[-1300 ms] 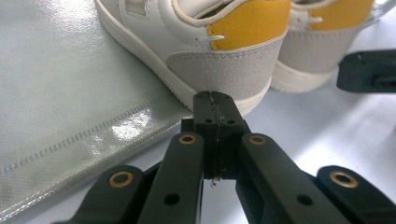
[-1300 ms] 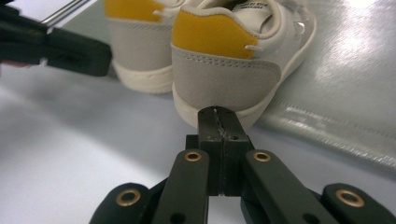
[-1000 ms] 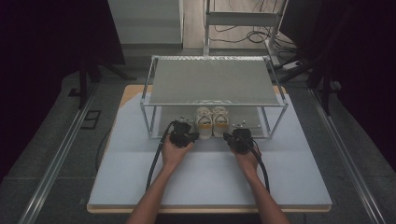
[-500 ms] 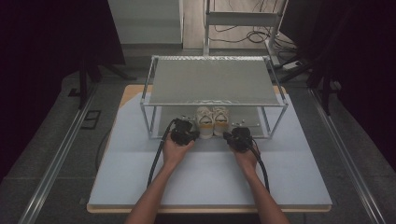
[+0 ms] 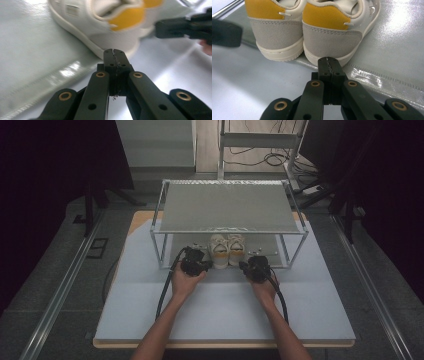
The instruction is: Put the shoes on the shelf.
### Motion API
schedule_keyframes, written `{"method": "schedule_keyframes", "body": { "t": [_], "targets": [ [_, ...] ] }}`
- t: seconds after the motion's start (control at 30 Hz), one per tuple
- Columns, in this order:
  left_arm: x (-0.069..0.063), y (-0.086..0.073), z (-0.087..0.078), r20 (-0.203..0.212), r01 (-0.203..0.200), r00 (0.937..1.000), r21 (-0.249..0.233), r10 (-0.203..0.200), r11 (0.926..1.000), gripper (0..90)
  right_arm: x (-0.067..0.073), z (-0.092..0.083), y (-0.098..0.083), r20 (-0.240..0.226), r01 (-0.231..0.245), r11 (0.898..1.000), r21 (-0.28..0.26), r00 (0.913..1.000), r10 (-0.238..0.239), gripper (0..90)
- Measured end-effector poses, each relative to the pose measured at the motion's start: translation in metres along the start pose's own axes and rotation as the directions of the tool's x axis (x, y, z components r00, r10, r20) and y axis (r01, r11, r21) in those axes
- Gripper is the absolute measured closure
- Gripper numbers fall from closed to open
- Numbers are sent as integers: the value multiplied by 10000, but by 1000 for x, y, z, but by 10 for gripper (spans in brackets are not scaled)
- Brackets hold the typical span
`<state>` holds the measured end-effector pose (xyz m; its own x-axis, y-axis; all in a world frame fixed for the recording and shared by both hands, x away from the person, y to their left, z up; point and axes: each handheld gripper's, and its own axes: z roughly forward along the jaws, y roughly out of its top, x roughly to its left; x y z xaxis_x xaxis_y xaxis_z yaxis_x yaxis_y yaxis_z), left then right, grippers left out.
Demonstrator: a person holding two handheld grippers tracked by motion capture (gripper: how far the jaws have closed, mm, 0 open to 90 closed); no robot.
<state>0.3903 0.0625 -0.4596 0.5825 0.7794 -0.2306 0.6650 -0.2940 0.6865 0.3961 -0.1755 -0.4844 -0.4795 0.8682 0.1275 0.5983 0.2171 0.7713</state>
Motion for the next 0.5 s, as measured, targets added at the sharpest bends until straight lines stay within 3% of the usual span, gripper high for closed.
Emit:
{"method": "schedule_keyframes", "body": {
  "t": [0.13,0.2,0.3,0.5],
  "targets": [
    [-11,-2,3,245,-281,9993,56,279,9996,898,1,0,0,38,-78,10000,-15,10000,78,898],
    [-13,-2,8,175,-330,9993,131,327,9994,898,0,0,0,18,-106,9999,-21,9999,106,898],
    [-9,0,16,-40,-274,9996,187,275,9994,897,0,0,-1,-17,-97,10000,-20,10000,97,898],
    [0,6,21,56,-326,9995,293,324,9990,898,0,0,-1,6,-12,10000,12,10000,12,899]
  ]
}}
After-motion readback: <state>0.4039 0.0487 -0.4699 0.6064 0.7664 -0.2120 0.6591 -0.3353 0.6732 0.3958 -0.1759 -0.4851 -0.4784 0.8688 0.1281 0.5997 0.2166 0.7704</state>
